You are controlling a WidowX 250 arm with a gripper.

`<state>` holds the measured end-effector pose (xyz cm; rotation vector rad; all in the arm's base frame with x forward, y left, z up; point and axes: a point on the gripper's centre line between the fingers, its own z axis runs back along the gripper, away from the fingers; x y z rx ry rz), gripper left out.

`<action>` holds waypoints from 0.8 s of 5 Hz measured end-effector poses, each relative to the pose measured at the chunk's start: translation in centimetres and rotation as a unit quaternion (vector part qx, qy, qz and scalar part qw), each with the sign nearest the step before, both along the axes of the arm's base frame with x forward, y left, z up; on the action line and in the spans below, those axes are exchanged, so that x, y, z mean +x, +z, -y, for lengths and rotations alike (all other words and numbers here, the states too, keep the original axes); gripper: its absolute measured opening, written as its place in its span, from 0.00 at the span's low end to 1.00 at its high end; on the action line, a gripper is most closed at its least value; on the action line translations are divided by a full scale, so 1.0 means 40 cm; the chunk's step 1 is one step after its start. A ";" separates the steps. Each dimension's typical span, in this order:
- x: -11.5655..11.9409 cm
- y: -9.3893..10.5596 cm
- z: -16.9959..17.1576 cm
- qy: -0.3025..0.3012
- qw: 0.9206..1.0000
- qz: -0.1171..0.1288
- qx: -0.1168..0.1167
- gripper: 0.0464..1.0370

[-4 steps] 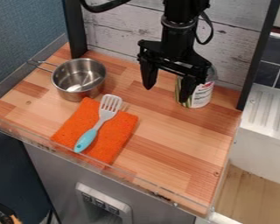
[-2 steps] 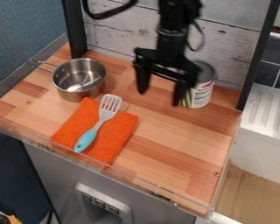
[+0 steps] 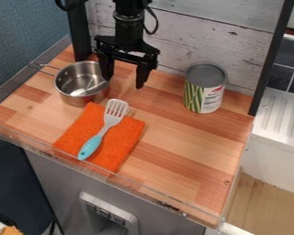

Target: Move the pot to the bottom right corner

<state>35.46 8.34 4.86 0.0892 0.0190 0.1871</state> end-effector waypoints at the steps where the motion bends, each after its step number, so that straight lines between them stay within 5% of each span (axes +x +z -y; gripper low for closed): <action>1: -0.003 -0.028 -0.060 0.031 0.999 -0.009 0.007 0.96; 2: -0.003 -0.061 -0.068 0.033 0.999 -0.023 0.007 0.92; 3: -0.004 -0.088 -0.071 0.031 0.999 -0.036 0.006 0.77; 4: 0.000 -0.089 -0.072 0.030 0.999 -0.029 0.008 0.46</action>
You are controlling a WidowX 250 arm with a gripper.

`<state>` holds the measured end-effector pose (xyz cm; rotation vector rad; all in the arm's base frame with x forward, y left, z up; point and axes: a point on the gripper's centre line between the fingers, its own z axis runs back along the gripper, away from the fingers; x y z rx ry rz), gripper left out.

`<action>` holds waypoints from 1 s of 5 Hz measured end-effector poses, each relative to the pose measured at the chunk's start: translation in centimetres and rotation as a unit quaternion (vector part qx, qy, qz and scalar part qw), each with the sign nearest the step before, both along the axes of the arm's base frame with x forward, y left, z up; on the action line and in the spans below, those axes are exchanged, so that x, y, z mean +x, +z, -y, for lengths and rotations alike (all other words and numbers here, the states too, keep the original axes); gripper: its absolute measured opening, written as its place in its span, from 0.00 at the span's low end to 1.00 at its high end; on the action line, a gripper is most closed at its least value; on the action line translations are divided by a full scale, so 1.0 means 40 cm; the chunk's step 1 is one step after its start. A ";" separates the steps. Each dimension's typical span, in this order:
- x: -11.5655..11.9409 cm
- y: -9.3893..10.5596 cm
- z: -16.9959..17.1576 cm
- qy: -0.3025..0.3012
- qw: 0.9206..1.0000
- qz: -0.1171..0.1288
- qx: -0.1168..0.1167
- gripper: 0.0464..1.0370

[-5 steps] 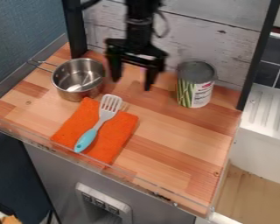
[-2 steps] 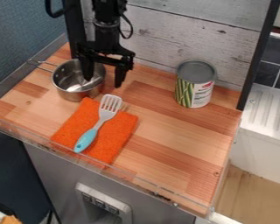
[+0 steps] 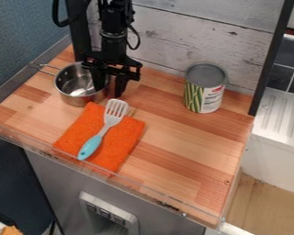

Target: Move the pot to the bottom right corner

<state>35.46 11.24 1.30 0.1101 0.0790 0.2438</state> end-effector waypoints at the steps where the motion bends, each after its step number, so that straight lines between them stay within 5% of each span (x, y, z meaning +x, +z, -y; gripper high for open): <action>1: -0.005 -0.004 0.001 -0.004 1.000 -0.004 0.001 0.19; 2: -0.011 0.011 0.001 -0.007 1.000 -0.001 0.004 0.05; 3: -0.018 0.066 0.025 -0.011 1.000 0.008 0.012 0.04; 5: -0.031 0.195 0.252 -0.134 0.989 0.053 0.016 0.04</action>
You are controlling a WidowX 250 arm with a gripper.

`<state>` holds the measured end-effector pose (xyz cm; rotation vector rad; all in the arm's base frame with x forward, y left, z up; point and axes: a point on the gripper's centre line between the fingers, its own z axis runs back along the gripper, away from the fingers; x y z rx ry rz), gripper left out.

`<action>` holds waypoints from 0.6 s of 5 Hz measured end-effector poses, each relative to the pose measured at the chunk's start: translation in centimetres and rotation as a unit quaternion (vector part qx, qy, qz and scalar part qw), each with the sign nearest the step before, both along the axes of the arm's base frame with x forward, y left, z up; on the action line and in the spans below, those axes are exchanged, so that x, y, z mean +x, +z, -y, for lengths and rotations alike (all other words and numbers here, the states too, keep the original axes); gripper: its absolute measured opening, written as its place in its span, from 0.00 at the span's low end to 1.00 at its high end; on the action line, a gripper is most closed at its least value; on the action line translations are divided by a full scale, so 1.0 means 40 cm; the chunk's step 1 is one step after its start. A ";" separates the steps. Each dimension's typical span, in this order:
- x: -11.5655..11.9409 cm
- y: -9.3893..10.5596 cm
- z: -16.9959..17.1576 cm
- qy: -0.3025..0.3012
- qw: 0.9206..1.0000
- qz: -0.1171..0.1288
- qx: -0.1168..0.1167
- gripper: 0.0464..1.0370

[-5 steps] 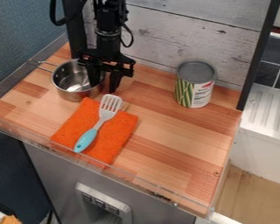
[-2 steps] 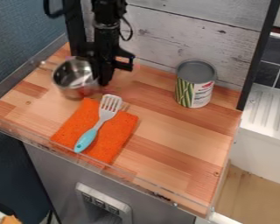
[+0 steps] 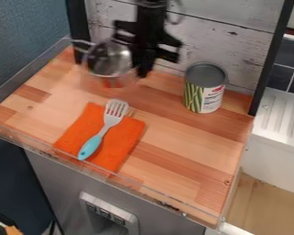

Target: Move the pot to the bottom right corner

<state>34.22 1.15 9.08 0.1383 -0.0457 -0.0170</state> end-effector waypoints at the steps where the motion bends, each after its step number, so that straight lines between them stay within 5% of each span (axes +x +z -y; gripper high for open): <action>1: -0.035 -0.016 0.100 -0.064 0.998 -0.012 -0.018 0.04; 3: -0.108 -0.106 0.322 -0.197 0.978 -0.053 -0.043 0.04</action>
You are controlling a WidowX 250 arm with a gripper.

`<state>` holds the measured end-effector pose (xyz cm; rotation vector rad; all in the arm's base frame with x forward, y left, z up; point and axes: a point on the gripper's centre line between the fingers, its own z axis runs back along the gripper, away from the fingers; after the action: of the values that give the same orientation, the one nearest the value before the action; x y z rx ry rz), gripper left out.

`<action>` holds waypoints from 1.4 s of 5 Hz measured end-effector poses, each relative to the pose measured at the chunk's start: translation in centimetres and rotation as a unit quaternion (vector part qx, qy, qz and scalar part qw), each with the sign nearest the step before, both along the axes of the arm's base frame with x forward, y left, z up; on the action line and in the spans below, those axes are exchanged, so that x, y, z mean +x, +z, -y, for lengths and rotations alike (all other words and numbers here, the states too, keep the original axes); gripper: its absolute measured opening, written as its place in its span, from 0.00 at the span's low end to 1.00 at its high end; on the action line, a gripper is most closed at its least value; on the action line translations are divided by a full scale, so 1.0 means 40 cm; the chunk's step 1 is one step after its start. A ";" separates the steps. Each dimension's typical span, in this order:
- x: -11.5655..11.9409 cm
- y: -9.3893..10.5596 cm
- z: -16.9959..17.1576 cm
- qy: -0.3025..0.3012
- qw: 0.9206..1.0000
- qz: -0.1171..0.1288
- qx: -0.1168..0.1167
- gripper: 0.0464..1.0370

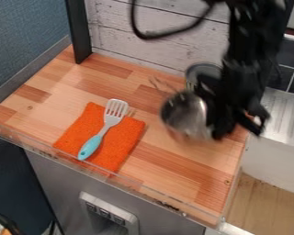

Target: Move the pot to the bottom right corner

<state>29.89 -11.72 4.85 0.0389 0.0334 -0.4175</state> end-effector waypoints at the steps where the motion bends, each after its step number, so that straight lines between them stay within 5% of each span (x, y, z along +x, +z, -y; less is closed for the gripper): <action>1: -0.009 -0.035 0.022 -0.027 0.999 -0.018 -0.011 0.04; 4: -0.067 -0.077 -0.035 -0.027 0.998 -0.058 0.022 0.04; 5: -0.071 -0.084 -0.048 -0.023 0.998 -0.065 0.013 0.07; 6: -0.074 -0.085 -0.047 -0.030 0.997 -0.070 0.009 0.26; 7: -0.067 -0.006 -0.037 -0.001 1.000 -0.023 -0.004 0.55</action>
<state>27.19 -10.24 4.61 0.0214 0.0764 -0.4197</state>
